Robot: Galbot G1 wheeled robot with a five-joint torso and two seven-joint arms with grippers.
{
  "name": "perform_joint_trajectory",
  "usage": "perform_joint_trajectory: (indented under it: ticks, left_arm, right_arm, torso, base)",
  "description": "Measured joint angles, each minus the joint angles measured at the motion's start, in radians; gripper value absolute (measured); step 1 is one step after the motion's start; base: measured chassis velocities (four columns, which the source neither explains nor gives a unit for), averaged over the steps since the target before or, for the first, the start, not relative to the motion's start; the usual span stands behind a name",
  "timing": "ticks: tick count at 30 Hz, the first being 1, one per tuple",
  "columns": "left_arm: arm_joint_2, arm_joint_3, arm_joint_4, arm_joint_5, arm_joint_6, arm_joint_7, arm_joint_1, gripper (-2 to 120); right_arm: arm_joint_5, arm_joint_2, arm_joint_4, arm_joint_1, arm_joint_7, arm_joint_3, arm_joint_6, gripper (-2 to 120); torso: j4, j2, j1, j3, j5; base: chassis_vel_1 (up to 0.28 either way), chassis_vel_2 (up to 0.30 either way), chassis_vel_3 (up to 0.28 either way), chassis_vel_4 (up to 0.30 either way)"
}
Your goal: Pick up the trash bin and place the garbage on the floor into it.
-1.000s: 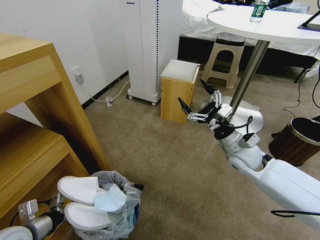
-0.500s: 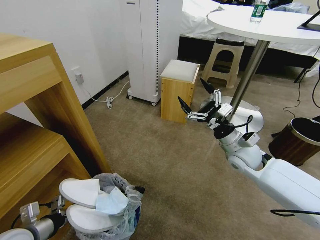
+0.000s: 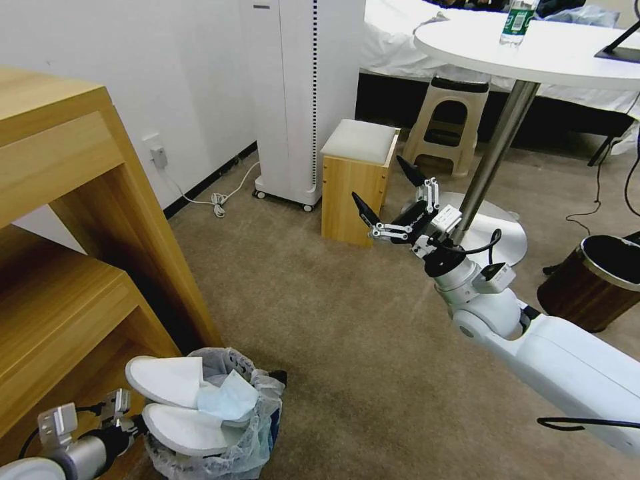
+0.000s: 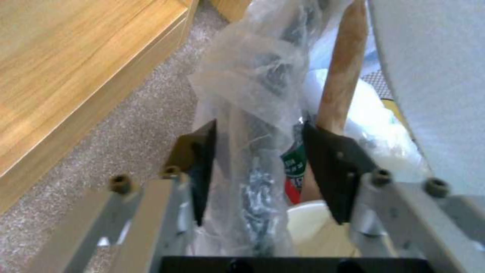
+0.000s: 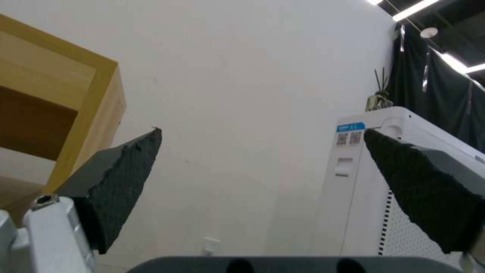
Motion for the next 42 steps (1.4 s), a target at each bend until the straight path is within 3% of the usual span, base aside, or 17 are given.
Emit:
perform_joint_trajectory:
  ticks: [4, 6, 9, 13, 34, 42]
  left_arm:
    - [-0.004, -0.007, 0.0, 0.034, -0.003, 0.044, 0.001, 68]
    - [-0.004, -0.008, 0.0, 0.036, -0.004, 0.047, 0.001, 70]
    - [-0.01, -0.017, -0.001, 0.081, -0.017, 0.081, 0.002, 87]
    - [-0.011, -0.025, -0.008, 0.119, -0.025, 0.101, 0.007, 99]
    - [-0.027, -0.081, -0.048, 0.303, -0.096, 0.184, -0.002, 100]
    - [-0.052, -0.09, -0.07, 0.413, -0.16, 0.216, 0.004, 100]
  right_arm:
    - [-0.003, 0.001, -0.001, 0.0, 0.0, 0.0, 0.0, 100]
    - [-0.003, 0.001, -0.001, 0.0, 0.0, 0.0, 0.0, 100]
    - [-0.005, 0.0, -0.003, -0.006, -0.001, 0.001, 0.0, 100]
    - [-0.009, 0.004, -0.004, -0.01, -0.001, 0.001, 0.0, 100]
    - [-0.02, 0.016, -0.014, -0.028, -0.002, 0.012, 0.001, 100]
    - [-0.027, 0.019, -0.013, -0.044, -0.002, 0.024, 0.002, 100]
  torso:
    - [0.0, 0.0, 0.0, 0.0, 0.0]
    - [0.0001, 0.0, 0.0, 0.0, 0.0]
    - [0.0, 0.0, 0.0, 0.0, 0.0]
    - [0.0, 0.0, 0.0, 0.0, 0.0]
    - [0.0, 0.0, 0.0, 0.0, 0.0]
    - [0.0, 0.0, 0.0, 0.0, 0.0]
  base:
    - [0.0, 0.0, 0.0, 0.0]
    - [0.0, 0.0, 0.0, 0.0]
    - [0.0, 0.0, 0.0, 0.0]
    - [0.0, 0.0, 0.0, 0.0]
    - [0.0, 0.0, 0.0, 0.0]
    - [0.0, 0.0, 0.0, 0.0]
